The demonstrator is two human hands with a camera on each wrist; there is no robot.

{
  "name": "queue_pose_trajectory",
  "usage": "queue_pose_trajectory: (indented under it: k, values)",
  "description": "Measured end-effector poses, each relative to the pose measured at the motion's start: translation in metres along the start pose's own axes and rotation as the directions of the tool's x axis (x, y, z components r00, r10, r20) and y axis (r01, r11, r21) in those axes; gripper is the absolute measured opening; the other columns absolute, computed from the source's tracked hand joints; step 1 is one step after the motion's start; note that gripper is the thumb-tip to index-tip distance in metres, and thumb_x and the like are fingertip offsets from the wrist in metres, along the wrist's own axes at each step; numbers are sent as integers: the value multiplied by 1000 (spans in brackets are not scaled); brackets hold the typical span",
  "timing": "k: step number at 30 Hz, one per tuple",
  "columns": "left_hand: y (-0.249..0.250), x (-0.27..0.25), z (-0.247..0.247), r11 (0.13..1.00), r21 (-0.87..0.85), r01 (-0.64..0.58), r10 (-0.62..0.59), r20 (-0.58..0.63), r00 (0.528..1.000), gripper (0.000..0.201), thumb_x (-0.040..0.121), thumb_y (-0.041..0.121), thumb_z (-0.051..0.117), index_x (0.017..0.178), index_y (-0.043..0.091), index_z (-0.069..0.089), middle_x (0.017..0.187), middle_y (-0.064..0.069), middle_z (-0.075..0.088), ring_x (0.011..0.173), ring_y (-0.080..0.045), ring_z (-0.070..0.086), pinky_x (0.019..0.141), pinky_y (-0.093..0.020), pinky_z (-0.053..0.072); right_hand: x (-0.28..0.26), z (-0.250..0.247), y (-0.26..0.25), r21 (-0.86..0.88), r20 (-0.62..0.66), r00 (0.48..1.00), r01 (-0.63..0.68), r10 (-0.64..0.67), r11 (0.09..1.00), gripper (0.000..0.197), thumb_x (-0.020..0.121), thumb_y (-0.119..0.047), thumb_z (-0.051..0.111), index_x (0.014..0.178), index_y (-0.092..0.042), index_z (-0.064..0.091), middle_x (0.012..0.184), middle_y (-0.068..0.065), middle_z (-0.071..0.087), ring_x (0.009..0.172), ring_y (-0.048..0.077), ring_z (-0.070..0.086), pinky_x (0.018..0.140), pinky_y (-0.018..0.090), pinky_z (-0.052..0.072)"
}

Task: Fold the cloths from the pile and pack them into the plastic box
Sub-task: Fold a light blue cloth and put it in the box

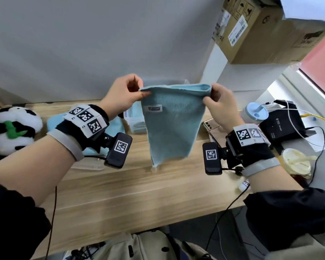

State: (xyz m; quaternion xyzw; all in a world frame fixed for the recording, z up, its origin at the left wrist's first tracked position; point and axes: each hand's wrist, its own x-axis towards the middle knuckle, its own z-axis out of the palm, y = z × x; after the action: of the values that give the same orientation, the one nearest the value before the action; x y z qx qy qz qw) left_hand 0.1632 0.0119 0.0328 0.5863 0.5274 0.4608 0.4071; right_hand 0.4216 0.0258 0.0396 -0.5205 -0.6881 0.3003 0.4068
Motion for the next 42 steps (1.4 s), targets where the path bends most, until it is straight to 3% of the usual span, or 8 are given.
queue_pose_trajectory:
  k: [6, 11, 17, 22, 26, 29, 36, 42]
  values:
    - [18, -4, -18, 960, -271, -68, 73, 6, 997, 26, 80, 5, 65, 69, 20, 46, 79, 4, 62, 73, -9, 56, 74, -18, 47, 5, -5, -24, 198, -48, 996, 80, -72, 977, 33, 82, 7, 48, 75, -24, 57, 62, -22, 60, 64, -5, 51, 64, 12, 40]
    - [-14, -38, -12, 949, -261, 174, -108, 250, 962, 24, 70, 11, 69, 67, 19, 47, 67, 6, 54, 63, -5, 50, 59, -15, 42, -22, 11, 4, 238, 206, 976, -123, 73, 963, 28, 81, 3, 44, 72, -21, 57, 67, -15, 57, 68, 0, 49, 64, 15, 38]
    - [-99, -97, 8, 856, -86, 510, -429, 433, 793, 32, 65, 10, 76, 68, 14, 44, 58, 9, 48, 53, 2, 46, 50, -8, 39, -87, 56, 73, 72, 556, 711, -559, 432, 826, 33, 84, 8, 38, 82, -14, 63, 85, -3, 62, 84, 8, 55, 80, 20, 45]
    - [-155, -141, 30, 728, 44, 685, -619, 473, 627, 24, 79, -4, 67, 73, 12, 50, 53, 10, 56, 47, 3, 50, 49, -8, 41, -138, 81, 116, -106, 634, 536, -654, 557, 749, 28, 87, 7, 38, 93, -10, 60, 89, 1, 61, 86, 13, 56, 80, 24, 45]
    - [-178, -163, 40, 725, 186, 664, -662, 453, 596, 8, 80, 2, 68, 83, 9, 64, 70, 1, 62, 53, 5, 55, 55, -7, 42, -166, 89, 139, -222, 635, 476, -642, 608, 734, 25, 83, -18, 55, 102, -4, 64, 101, 17, 67, 92, 29, 62, 94, 46, 46]
    - [-189, -172, 43, 738, 262, 621, -662, 455, 595, 10, 82, 9, 69, 76, 16, 65, 72, 2, 61, 56, 6, 52, 59, -8, 40, -180, 91, 150, -277, 649, 417, -649, 636, 708, 28, 76, -27, 68, 94, -6, 70, 97, 22, 69, 81, 22, 55, 77, 44, 46]
    - [-198, -177, 54, 743, 121, 658, -654, 336, 678, 11, 90, 11, 56, 81, 16, 53, 74, 2, 57, 63, 4, 53, 63, -11, 39, -187, 93, 155, -234, 669, 407, -678, 621, 697, 19, 89, -10, 60, 108, -8, 64, 81, -9, 64, 61, -7, 61, 59, 9, 46]
    - [-200, -177, 60, 752, 161, 639, -651, 330, 683, 16, 79, 10, 71, 88, 12, 58, 84, -2, 63, 77, -13, 57, 71, -18, 46, -187, 101, 154, -164, 572, 580, -612, 580, 773, 22, 91, -14, 58, 112, -11, 65, 100, 1, 69, 93, 9, 65, 85, 20, 51]
